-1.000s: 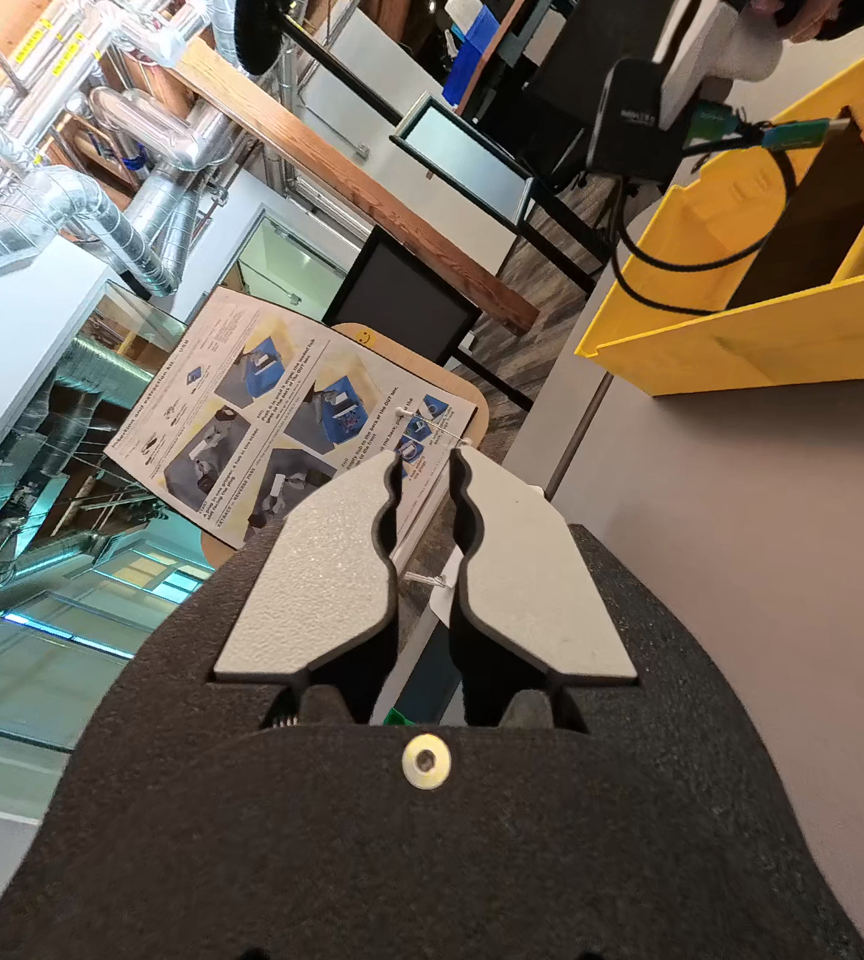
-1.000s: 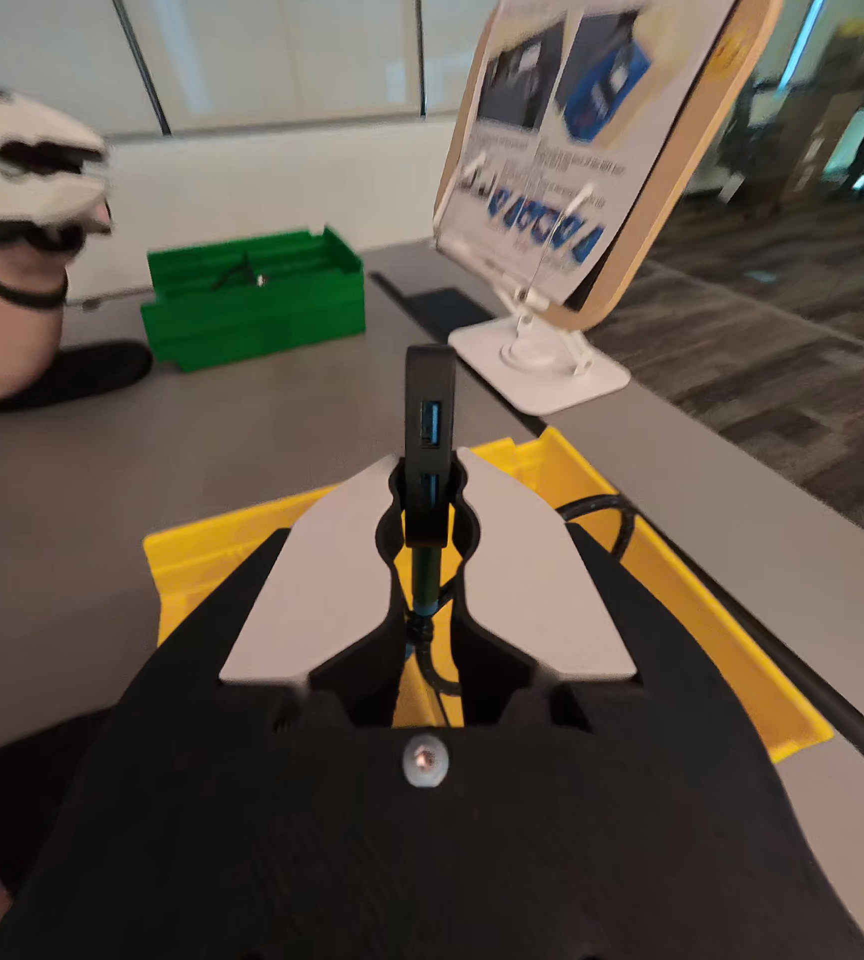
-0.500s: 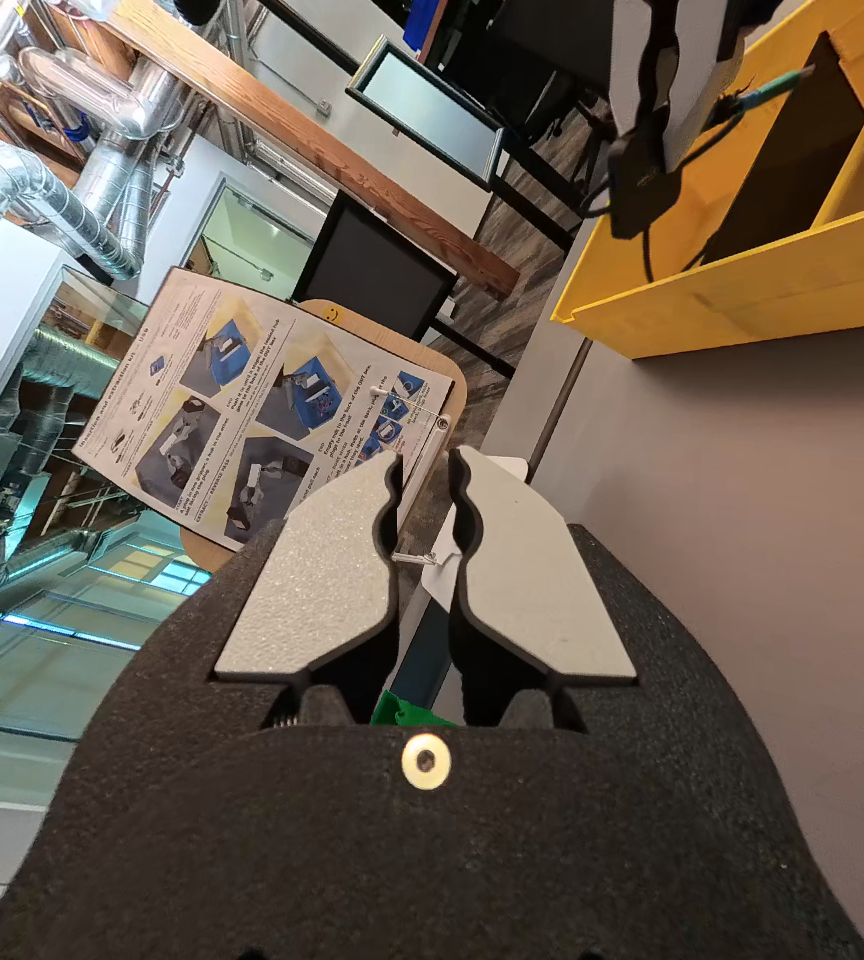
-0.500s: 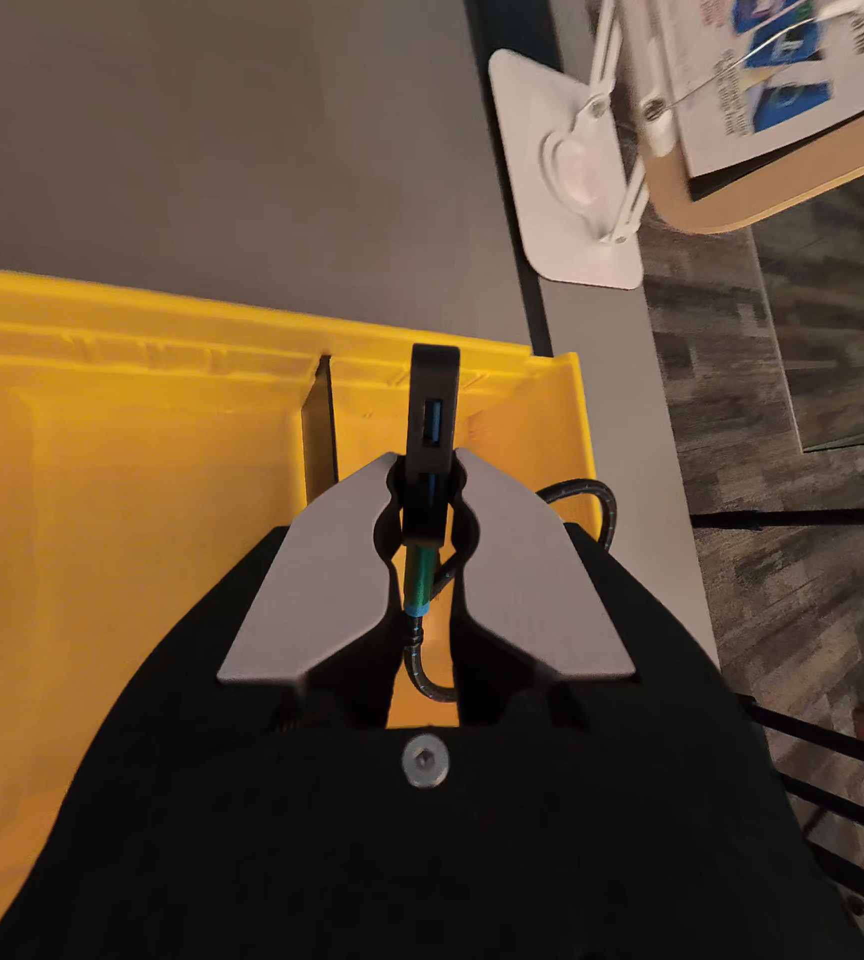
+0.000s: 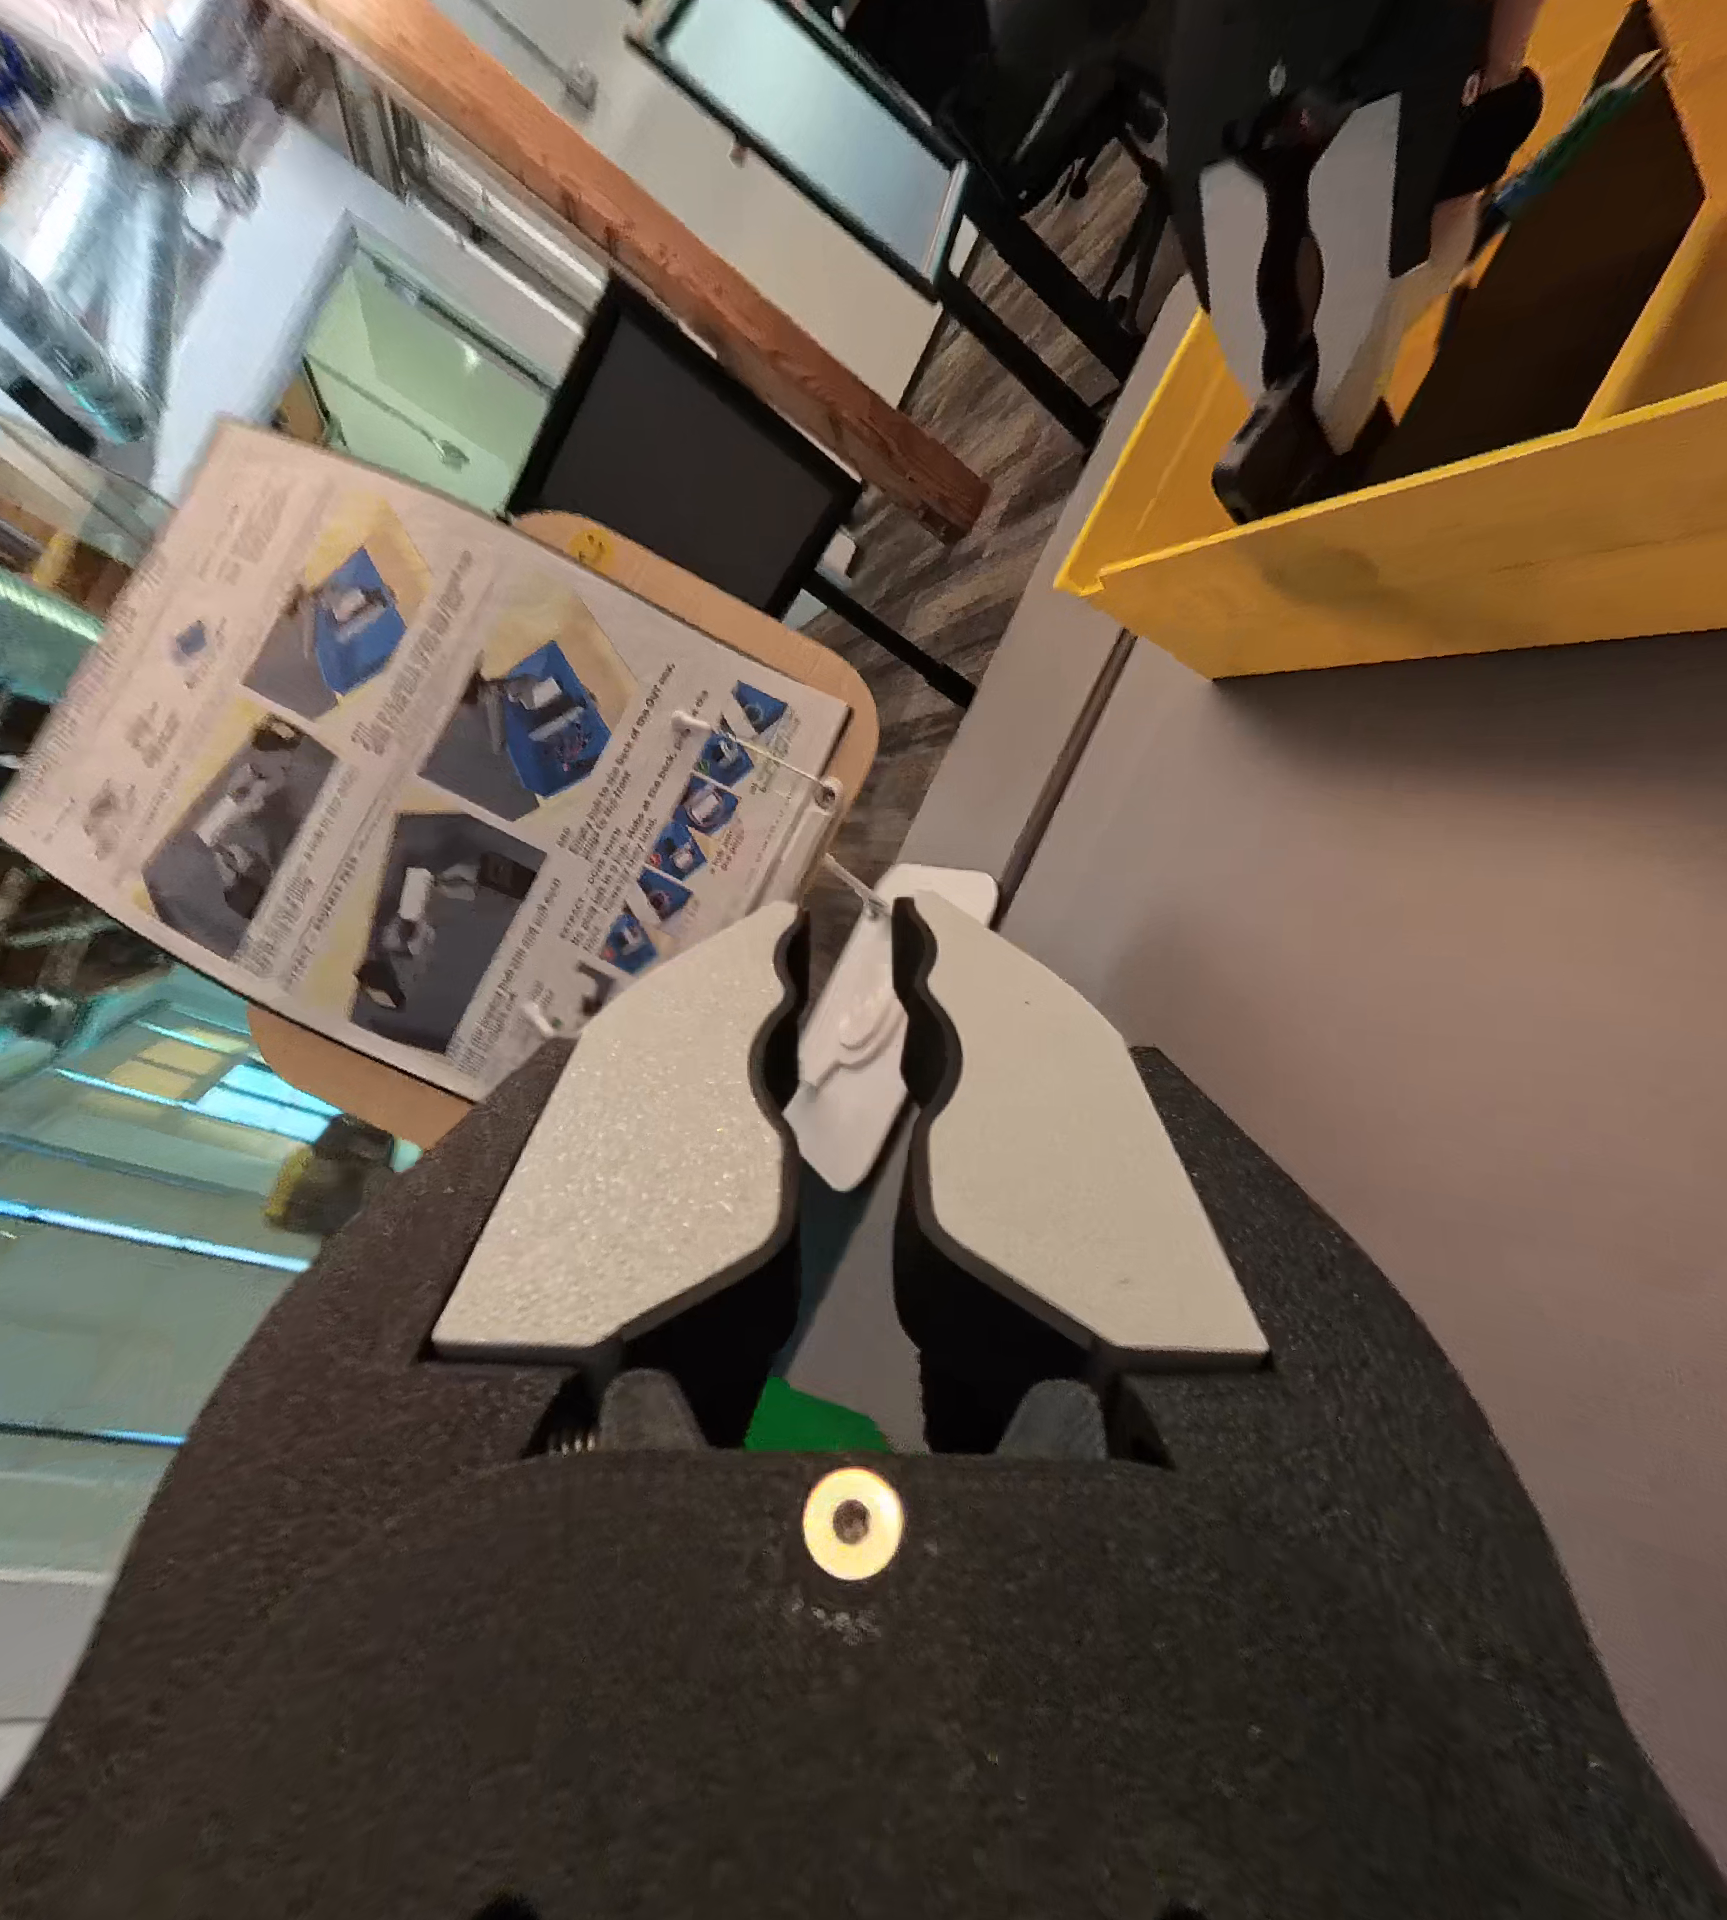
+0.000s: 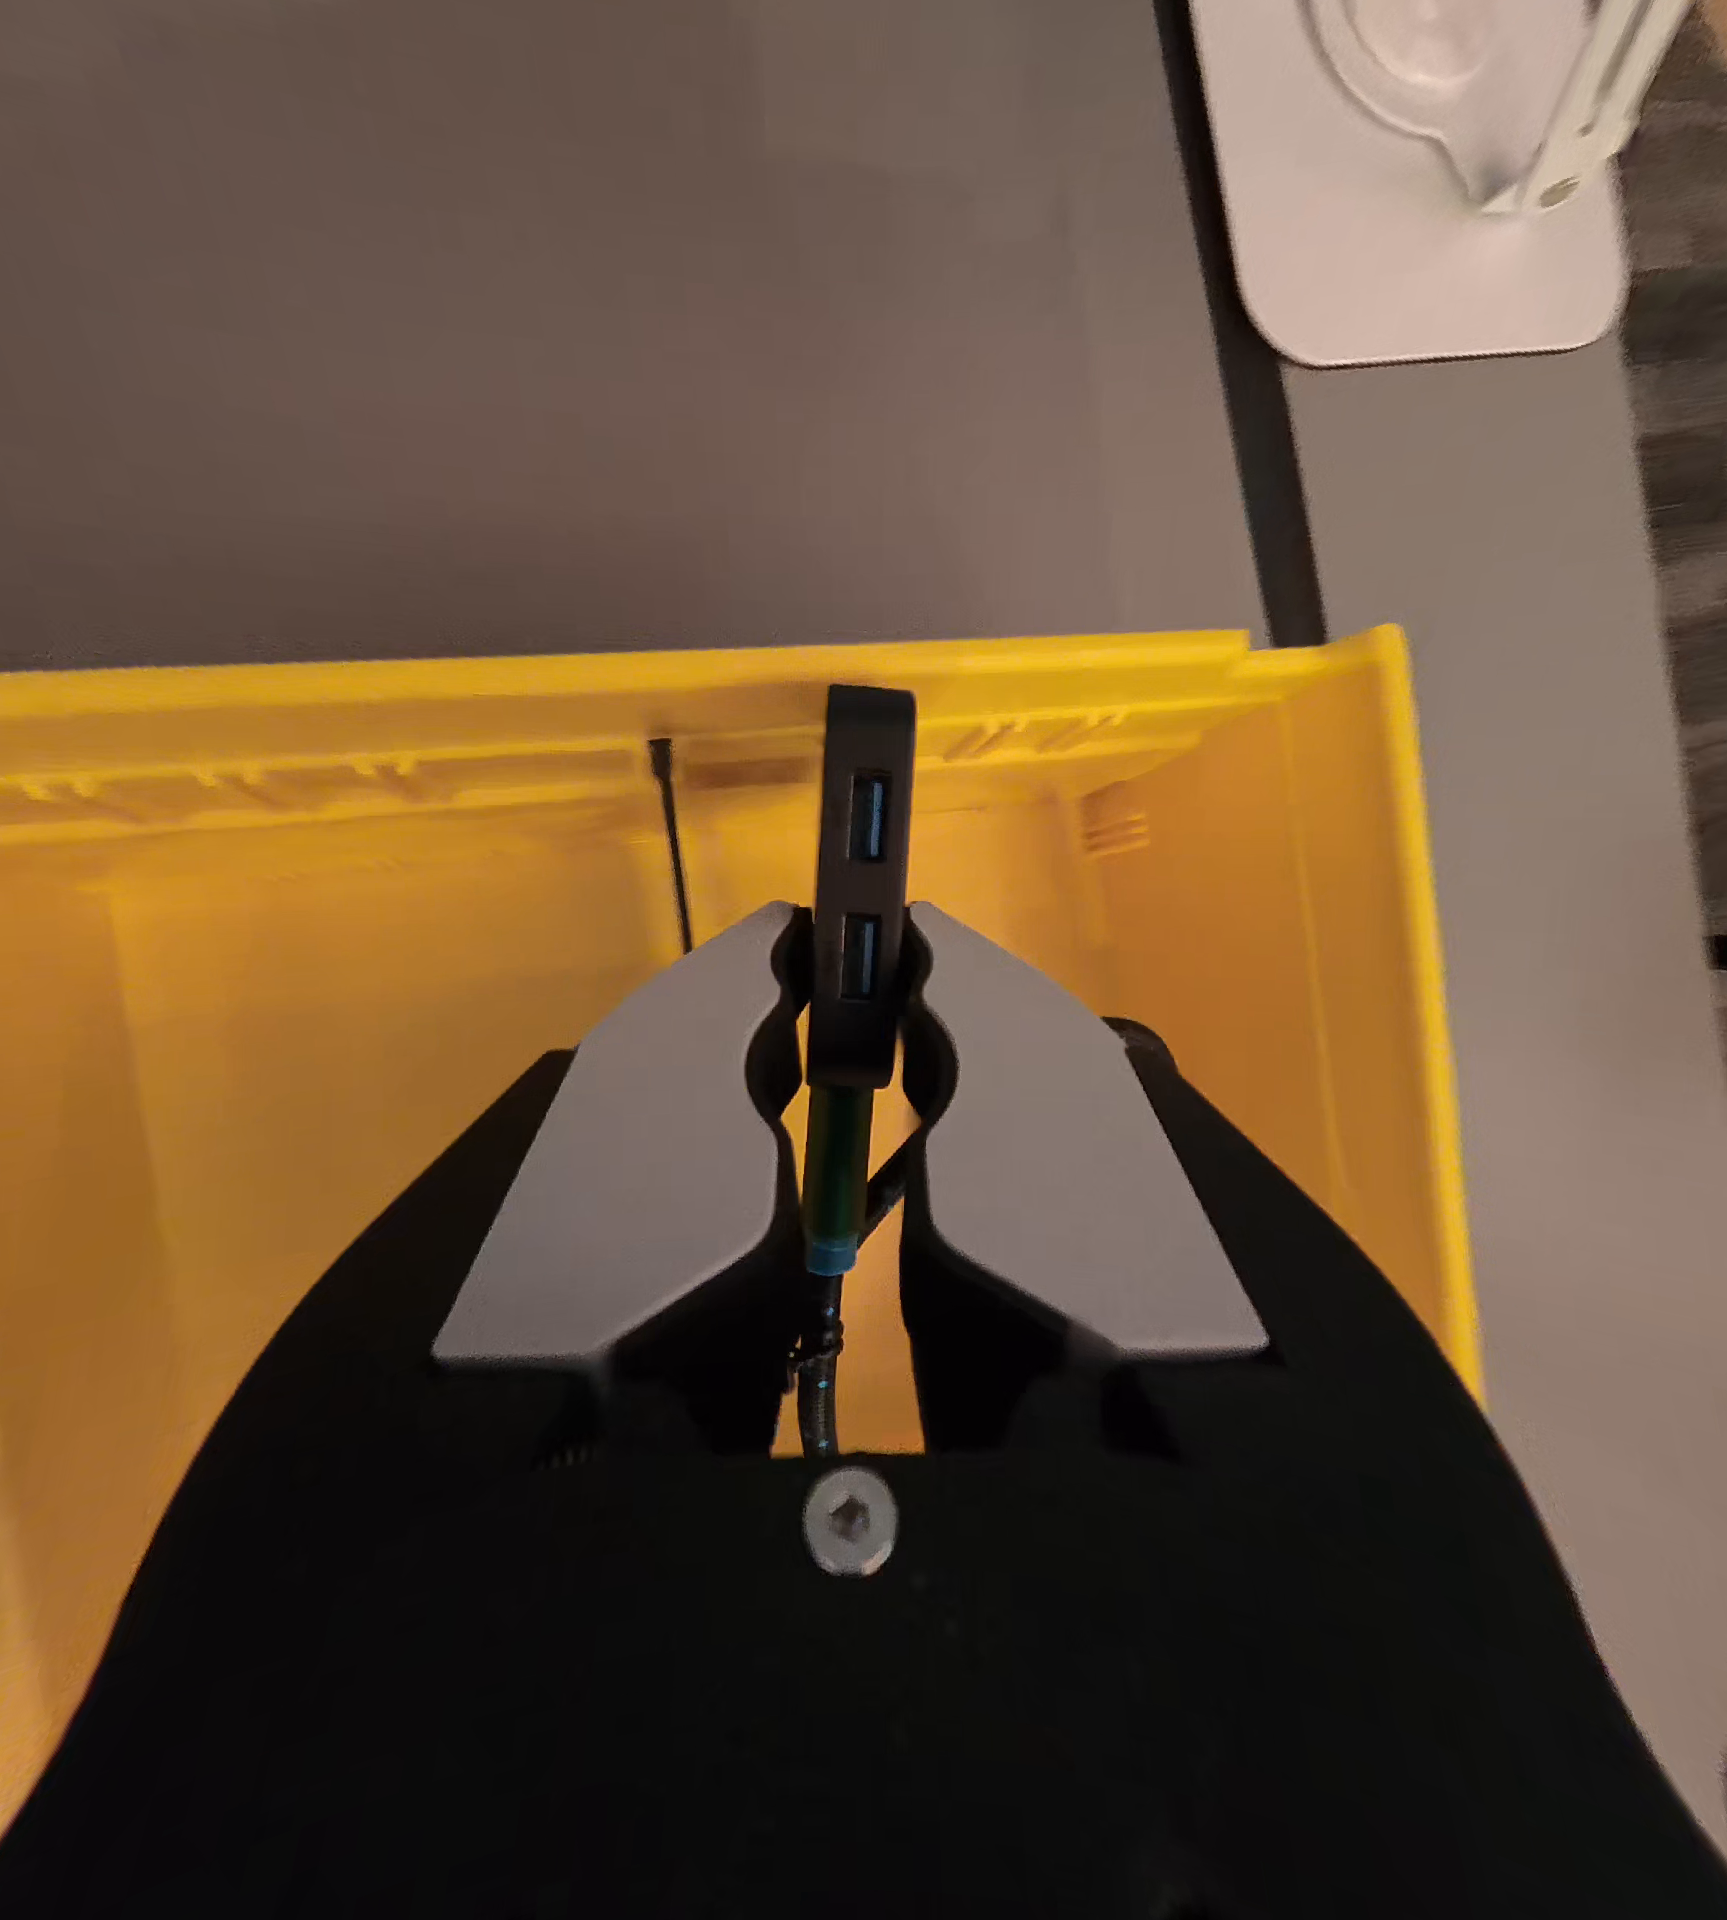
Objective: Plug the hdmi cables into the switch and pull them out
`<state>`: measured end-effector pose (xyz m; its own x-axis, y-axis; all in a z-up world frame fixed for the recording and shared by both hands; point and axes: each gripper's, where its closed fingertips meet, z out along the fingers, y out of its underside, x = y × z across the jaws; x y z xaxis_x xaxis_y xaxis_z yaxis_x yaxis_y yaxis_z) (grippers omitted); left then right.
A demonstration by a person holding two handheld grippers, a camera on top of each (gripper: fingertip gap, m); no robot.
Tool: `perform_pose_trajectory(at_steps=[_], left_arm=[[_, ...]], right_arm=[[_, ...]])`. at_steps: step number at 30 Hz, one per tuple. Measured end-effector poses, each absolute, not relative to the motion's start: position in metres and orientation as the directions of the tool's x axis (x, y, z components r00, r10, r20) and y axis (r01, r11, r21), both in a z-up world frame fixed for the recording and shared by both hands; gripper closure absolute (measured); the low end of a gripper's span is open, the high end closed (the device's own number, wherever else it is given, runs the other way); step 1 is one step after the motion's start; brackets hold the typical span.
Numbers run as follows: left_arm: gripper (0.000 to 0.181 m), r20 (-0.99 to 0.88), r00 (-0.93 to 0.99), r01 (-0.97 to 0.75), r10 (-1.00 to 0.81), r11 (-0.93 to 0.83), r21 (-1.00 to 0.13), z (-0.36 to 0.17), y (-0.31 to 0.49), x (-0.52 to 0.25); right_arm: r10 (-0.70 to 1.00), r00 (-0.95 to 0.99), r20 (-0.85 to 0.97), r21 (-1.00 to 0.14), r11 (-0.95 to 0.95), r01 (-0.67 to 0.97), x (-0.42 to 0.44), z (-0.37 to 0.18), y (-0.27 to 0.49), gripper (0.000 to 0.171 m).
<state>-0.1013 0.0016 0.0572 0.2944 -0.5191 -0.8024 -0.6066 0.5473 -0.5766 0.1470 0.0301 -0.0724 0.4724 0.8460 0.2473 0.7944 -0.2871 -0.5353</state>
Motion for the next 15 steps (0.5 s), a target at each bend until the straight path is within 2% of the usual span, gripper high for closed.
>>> perform_pose_trajectory(at_steps=[4, 8, 10, 15], left_arm=[[0.167, -0.703, 0.353, -0.633, -0.618, 0.396, -0.666, 0.041, 0.023, -0.107], [0.167, -0.618, 0.437, -0.631, -0.654, 0.267, -0.729, 0.031, 0.044, -0.114], [0.168, -0.614, 0.455, -0.636, -0.645, 0.247, -0.731, 0.029, 0.050, -0.118], [0.169, -0.628, 0.445, -0.654, -0.639, 0.248, -0.715, 0.024, 0.052, -0.117]], right_arm=[[0.825, 0.417, 0.383, -0.480, -0.208, 0.852, 0.152, -0.066, 0.038, 0.155], [0.870, 0.390, 0.302, -0.492, -0.208, 0.845, 0.146, -0.080, 0.032, 0.156], [0.874, 0.387, 0.294, -0.473, -0.219, 0.854, 0.146, -0.083, 0.031, 0.156], [0.852, 0.486, 0.196, -0.529, -0.325, 0.784, 0.149, -0.086, 0.031, 0.155]])
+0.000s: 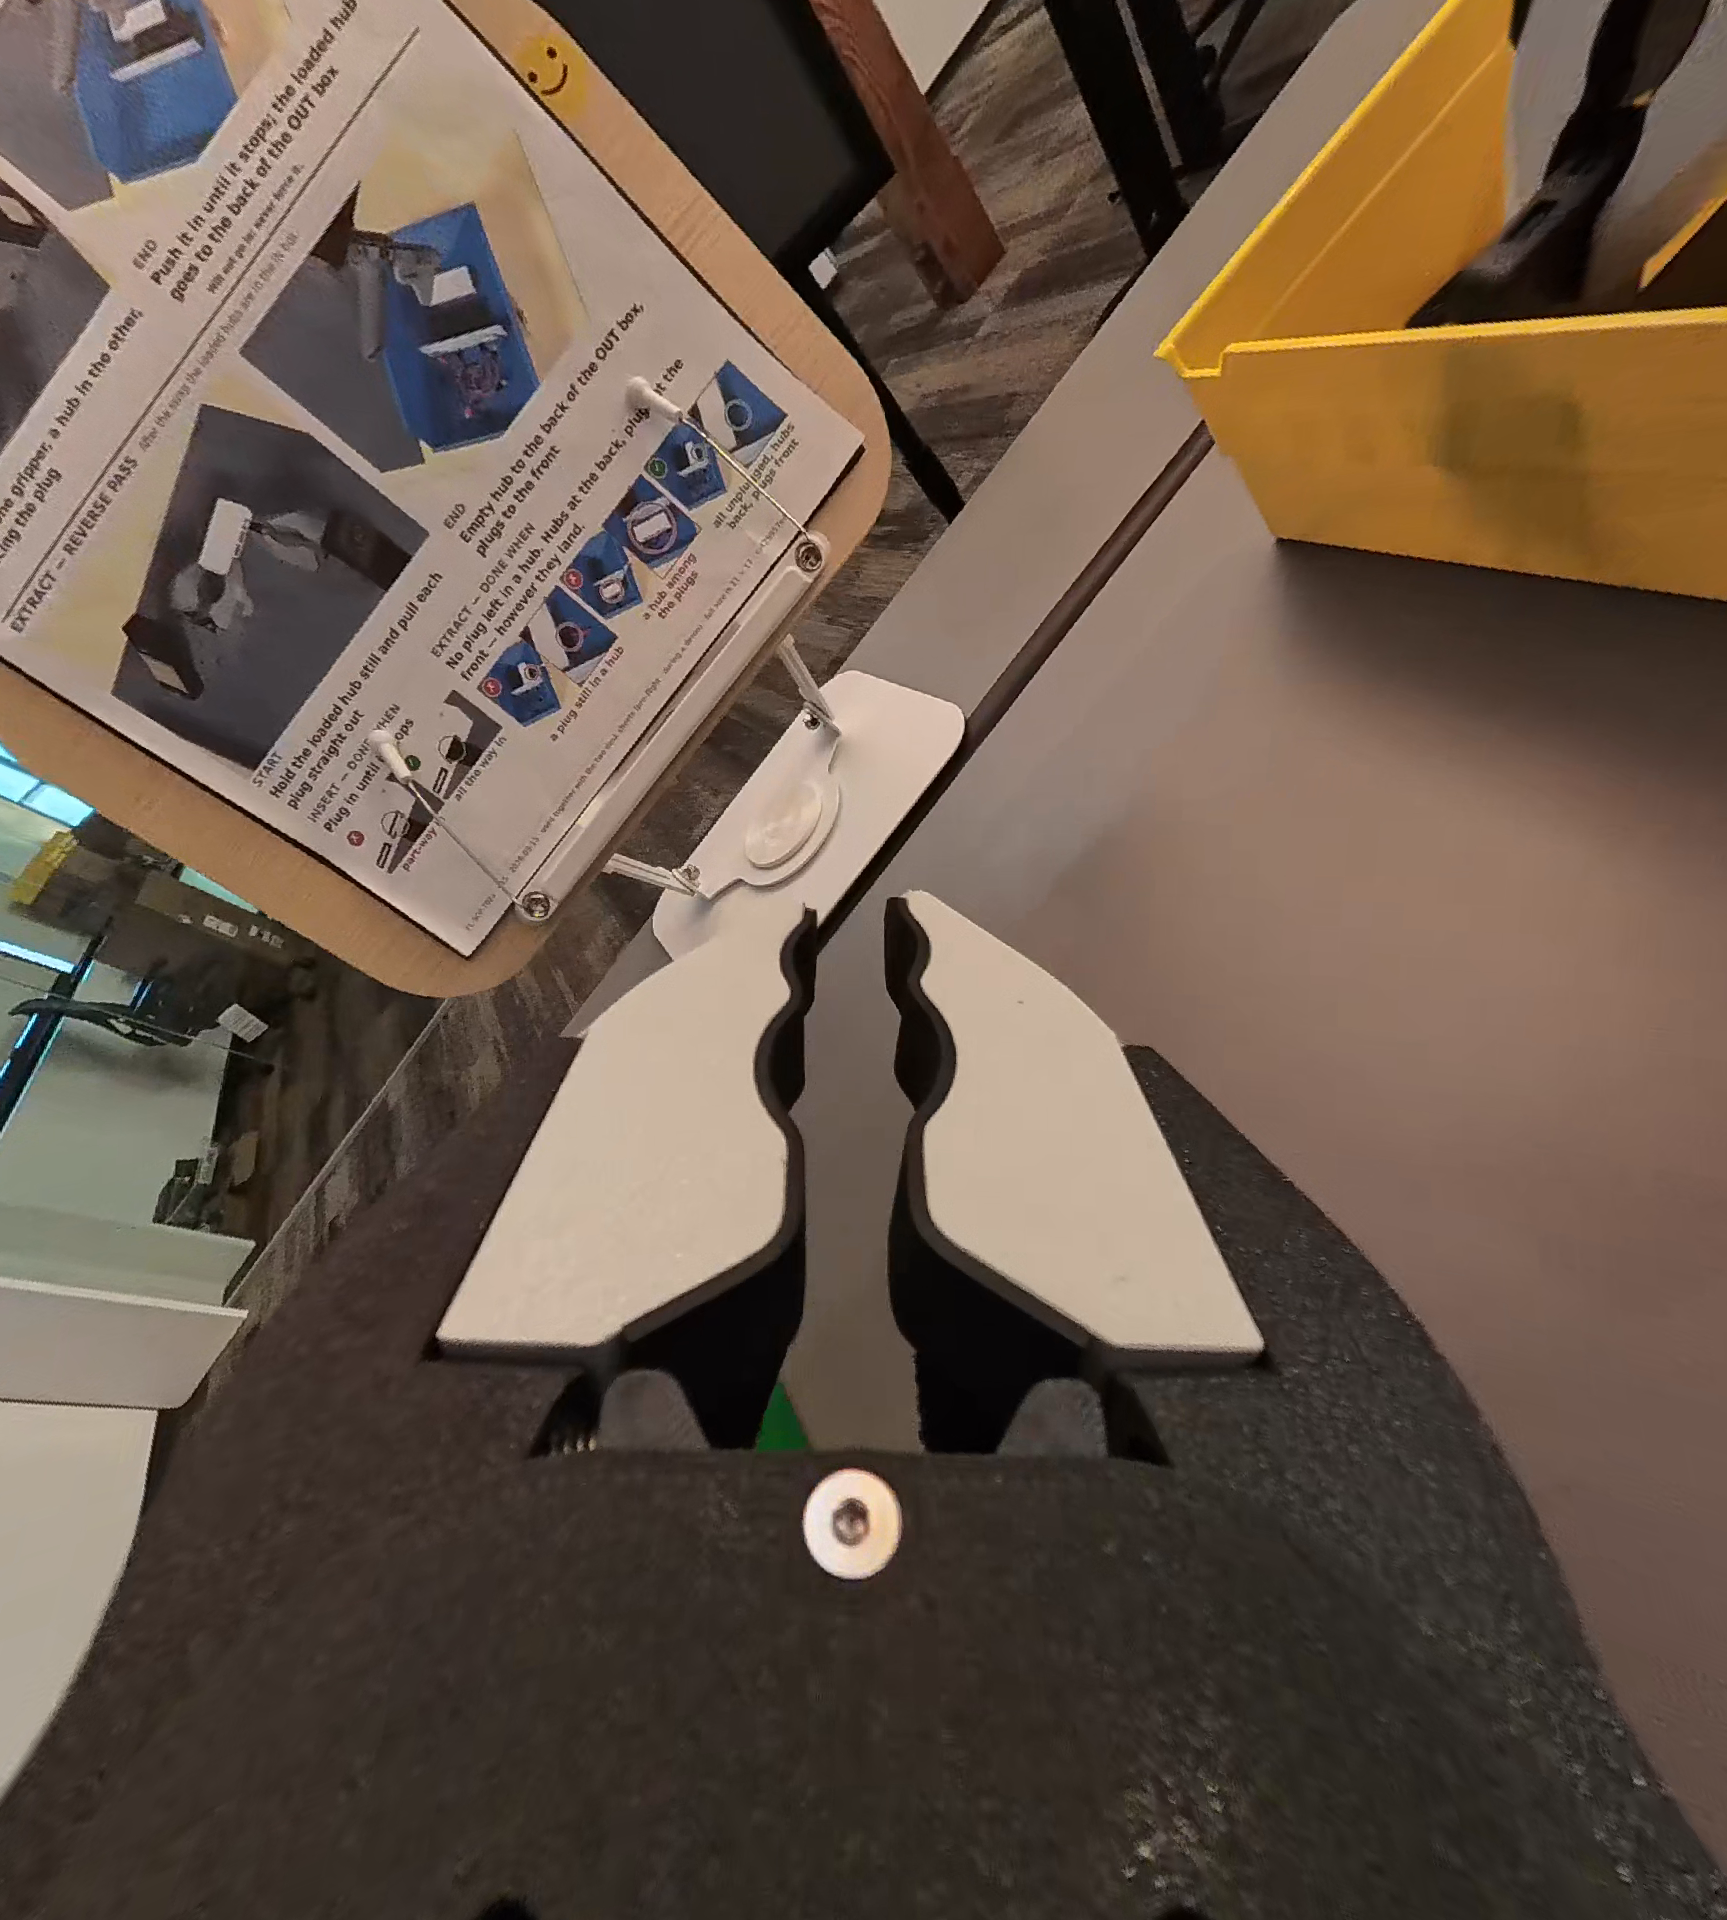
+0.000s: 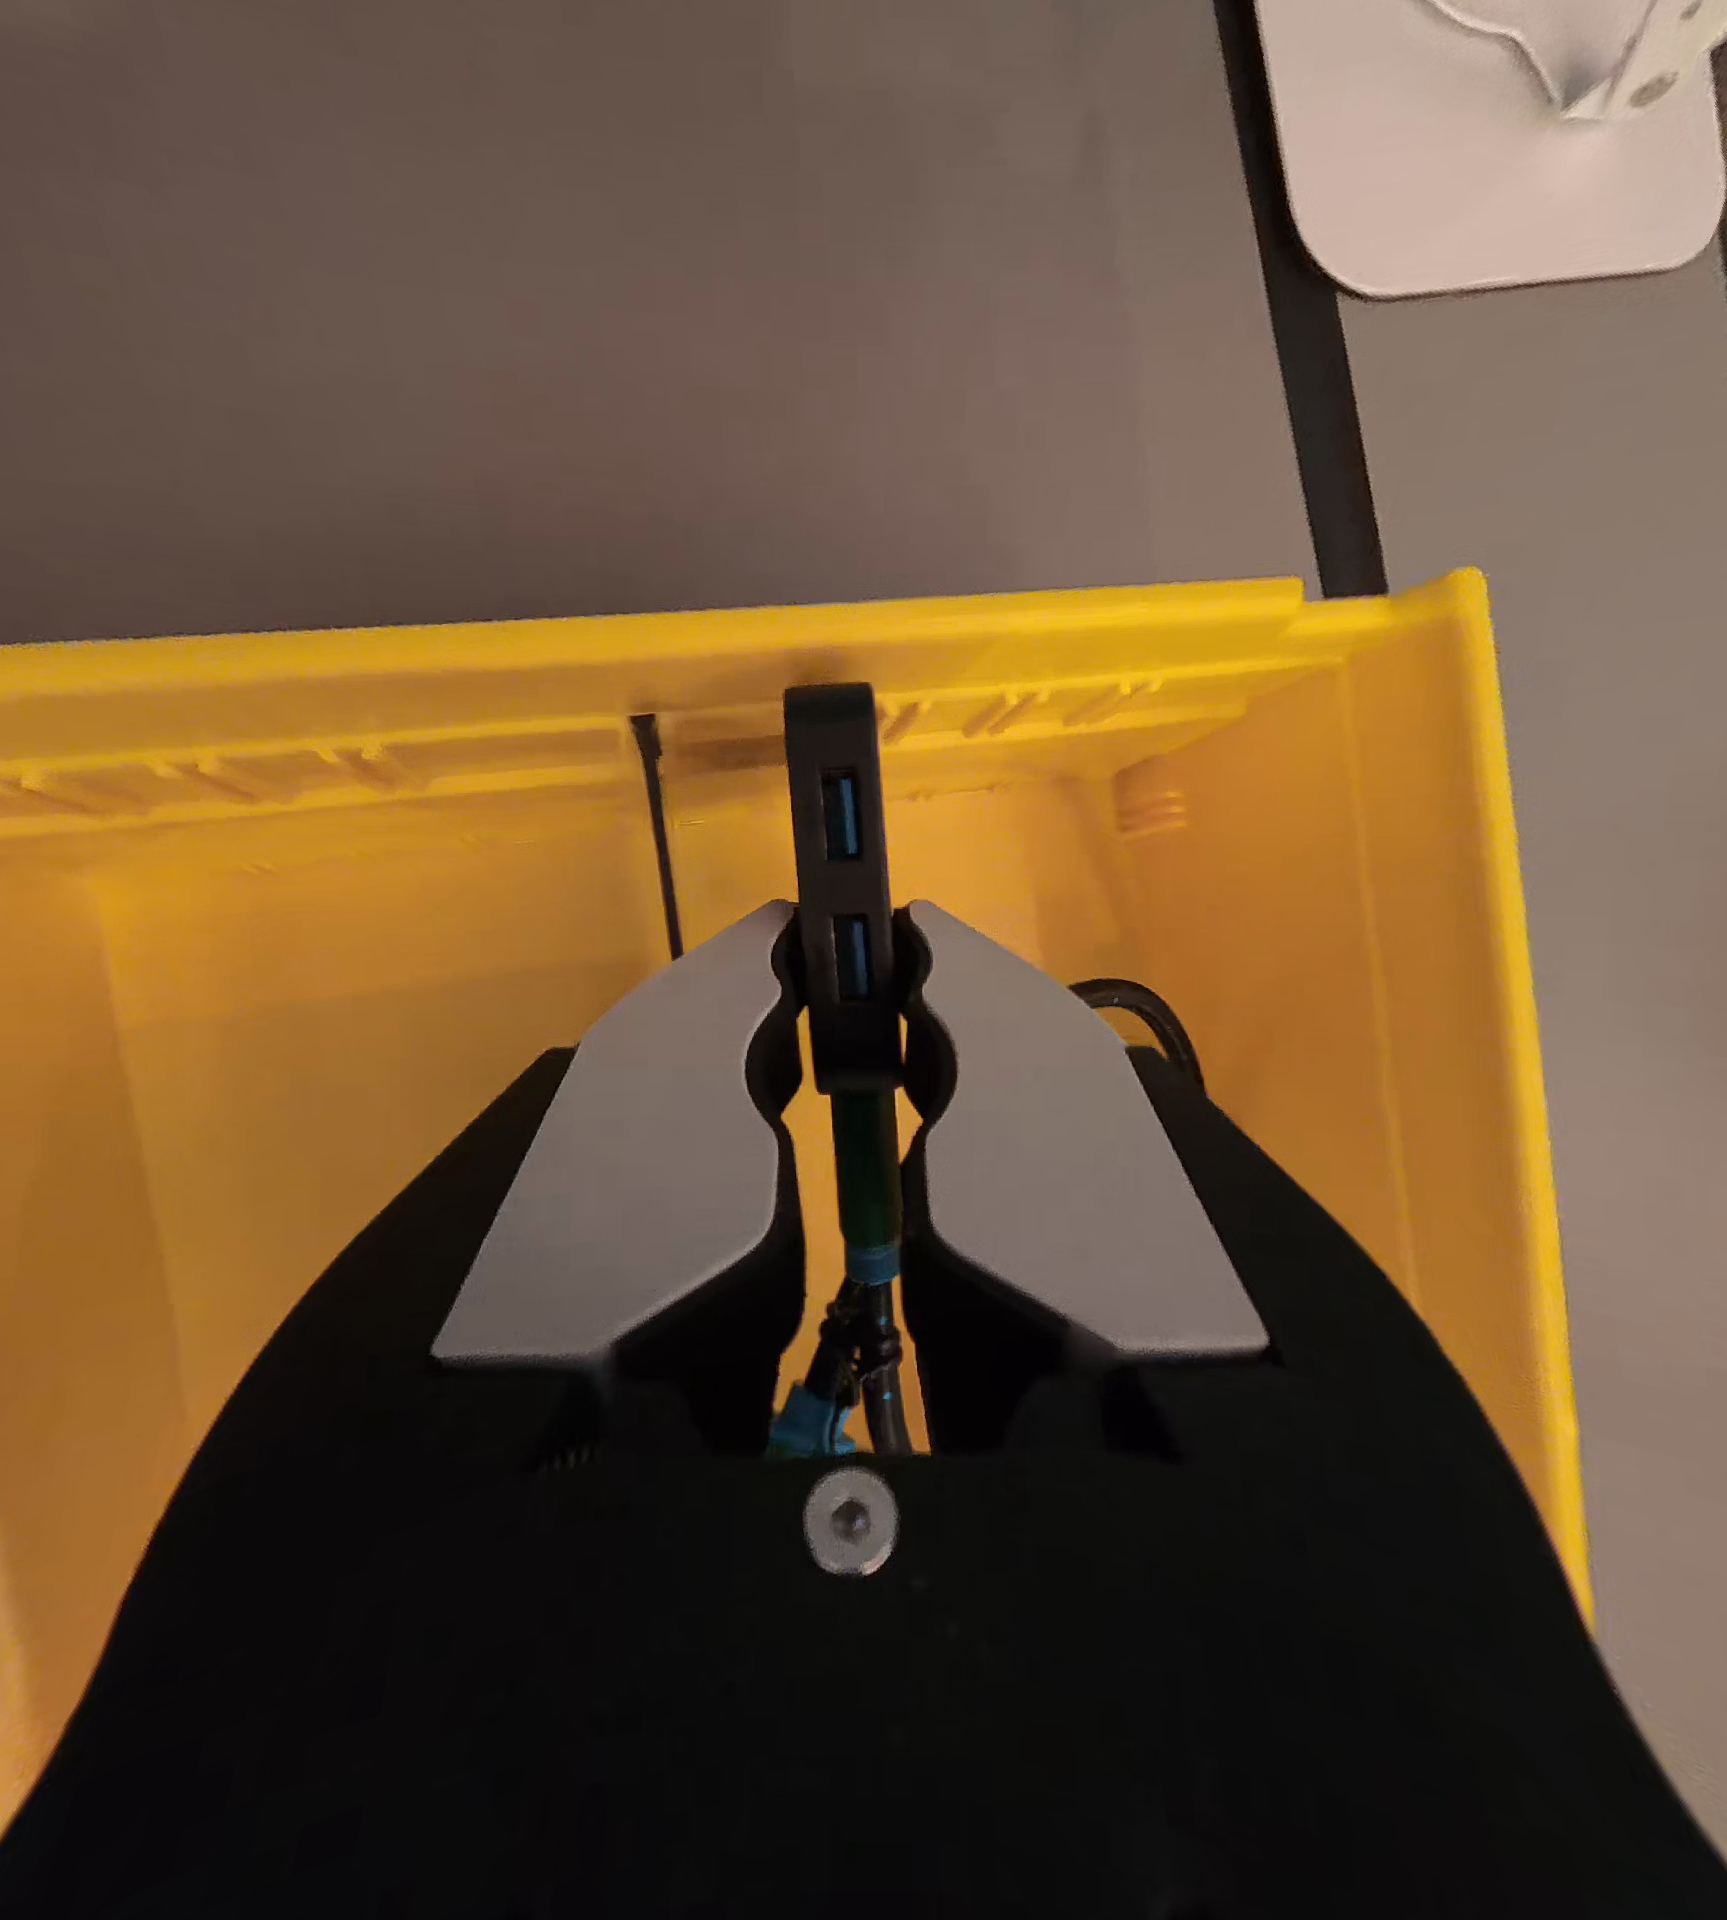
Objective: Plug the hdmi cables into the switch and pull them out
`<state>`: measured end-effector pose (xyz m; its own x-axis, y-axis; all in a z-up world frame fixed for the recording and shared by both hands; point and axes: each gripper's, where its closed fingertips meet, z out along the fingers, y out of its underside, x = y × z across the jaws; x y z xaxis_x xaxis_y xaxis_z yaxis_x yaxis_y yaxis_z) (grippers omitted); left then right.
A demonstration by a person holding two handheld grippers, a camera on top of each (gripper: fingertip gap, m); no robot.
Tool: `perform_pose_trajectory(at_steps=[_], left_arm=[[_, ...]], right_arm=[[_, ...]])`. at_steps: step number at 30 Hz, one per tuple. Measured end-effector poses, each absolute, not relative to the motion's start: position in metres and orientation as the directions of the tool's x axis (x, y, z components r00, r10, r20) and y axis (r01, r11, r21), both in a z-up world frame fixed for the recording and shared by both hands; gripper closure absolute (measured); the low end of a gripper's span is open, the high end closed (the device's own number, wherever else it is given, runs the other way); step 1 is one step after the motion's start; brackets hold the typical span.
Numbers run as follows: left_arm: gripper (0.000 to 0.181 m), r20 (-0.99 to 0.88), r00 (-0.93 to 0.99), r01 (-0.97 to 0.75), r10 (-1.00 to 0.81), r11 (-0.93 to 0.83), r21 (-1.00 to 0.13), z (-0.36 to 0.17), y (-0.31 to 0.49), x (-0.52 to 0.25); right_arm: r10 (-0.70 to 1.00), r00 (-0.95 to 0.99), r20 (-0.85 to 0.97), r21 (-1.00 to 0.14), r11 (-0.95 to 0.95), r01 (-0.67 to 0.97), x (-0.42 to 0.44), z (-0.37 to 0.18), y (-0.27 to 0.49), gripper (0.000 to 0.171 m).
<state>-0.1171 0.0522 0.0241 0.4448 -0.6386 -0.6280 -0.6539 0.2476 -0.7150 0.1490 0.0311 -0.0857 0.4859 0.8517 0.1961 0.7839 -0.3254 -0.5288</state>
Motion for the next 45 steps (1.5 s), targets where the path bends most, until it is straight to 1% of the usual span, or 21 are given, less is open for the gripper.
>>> perform_pose_trajectory(at_steps=[3, 5, 7, 10, 13, 18, 20, 21, 23, 25, 29, 31, 33, 35, 43, 44, 45], left_arm=[[0.169, -0.640, 0.432, -0.668, -0.635, 0.252, -0.700, 0.021, 0.051, -0.116], [0.169, -0.643, 0.427, -0.672, -0.635, 0.252, -0.696, 0.019, 0.051, -0.115], [0.169, -0.639, 0.425, -0.671, -0.641, 0.251, -0.698, 0.018, 0.051, -0.115], [0.169, -0.637, 0.426, -0.674, -0.643, 0.244, -0.697, 0.017, 0.053, -0.115], [0.168, -0.637, 0.425, -0.679, -0.643, 0.239, -0.694, 0.016, 0.054, -0.116], [0.168, -0.636, 0.431, -0.670, -0.640, 0.245, -0.701, 0.022, 0.053, -0.117], [0.168, -0.636, 0.435, -0.668, -0.637, 0.245, -0.702, 0.024, 0.054, -0.119], [0.168, -0.635, 0.437, -0.666, -0.637, 0.245, -0.704, 0.024, 0.054, -0.119], [0.168, -0.634, 0.439, -0.666, -0.637, 0.242, -0.705, 0.025, 0.055, -0.120], [0.168, -0.636, 0.440, -0.670, -0.634, 0.240, -0.703, 0.025, 0.056, -0.122], [0.168, -0.637, 0.437, -0.672, -0.635, 0.240, -0.700, 0.025, 0.056, -0.122], [0.168, -0.641, 0.436, -0.673, -0.632, 0.244, -0.698, 0.026, 0.055, -0.122], [0.168, -0.642, 0.436, -0.673, -0.630, 0.246, -0.698, 0.027, 0.055, -0.122], [0.168, -0.642, 0.434, -0.672, -0.631, 0.248, -0.698, 0.027, 0.055, -0.122], [0.169, -0.646, 0.449, -0.685, -0.617, 0.227, -0.692, 0.028, 0.062, -0.130], [0.169, -0.646, 0.457, -0.684, -0.612, 0.222, -0.695, 0.031, 0.065, -0.133], [0.169, -0.647, 0.468, -0.684, -0.602, 0.217, -0.697, 0.034, 0.068, -0.137]], right_arm=[[0.843, 0.507, 0.182, -0.520, -0.355, 0.777, 0.151, -0.088, 0.034, 0.155], [0.833, 0.501, 0.234, -0.440, -0.369, 0.819, 0.161, -0.100, 0.036, 0.150], [0.820, 0.507, 0.266, -0.398, -0.386, 0.832, 0.165, -0.104, 0.040, 0.150], [0.820, 0.508, 0.263, -0.402, -0.385, 0.831, 0.164, -0.100, 0.039, 0.151], [0.800, 0.507, 0.320, -0.433, -0.353, 0.829, 0.166, -0.087, 0.043, 0.148], [0.714, 0.573, 0.401, -0.589, -0.278, 0.759, 0.170, -0.036, 0.041, 0.147], [0.697, 0.620, 0.361, -0.631, -0.308, 0.712, 0.177, -0.026, 0.029, 0.149], [0.688, 0.642, 0.337, -0.633, -0.339, 0.696, 0.183, -0.026, 0.021, 0.150], [0.679, 0.675, 0.288, -0.614, -0.411, 0.674, 0.194, -0.031, 0.006, 0.151], [0.691, 0.683, 0.237, -0.566, -0.473, 0.675, 0.201, -0.043, -0.011, 0.157], [0.678, 0.683, 0.273, -0.461, -0.531, 0.711, 0.220, -0.061, -0.019, 0.158], [0.692, 0.678, 0.247, -0.412, -0.559, 0.720, 0.222, -0.073, -0.023, 0.158], [0.682, 0.681, 0.266, -0.403, -0.563, 0.721, 0.226, -0.074, -0.019, 0.159], [0.664, 0.693, 0.281, -0.361, -0.596, 0.717, 0.234, -0.078, -0.018, 0.158], [0.659, 0.672, 0.339, -0.376, -0.559, 0.738, 0.238, -0.078, -0.005, 0.159], [0.660, 0.667, 0.345, -0.387, -0.548, 0.742, 0.237, -0.074, -0.005, 0.159], [0.646, 0.671, 0.364, -0.419, -0.530, 0.737, 0.235, -0.067, -0.002, 0.163]])
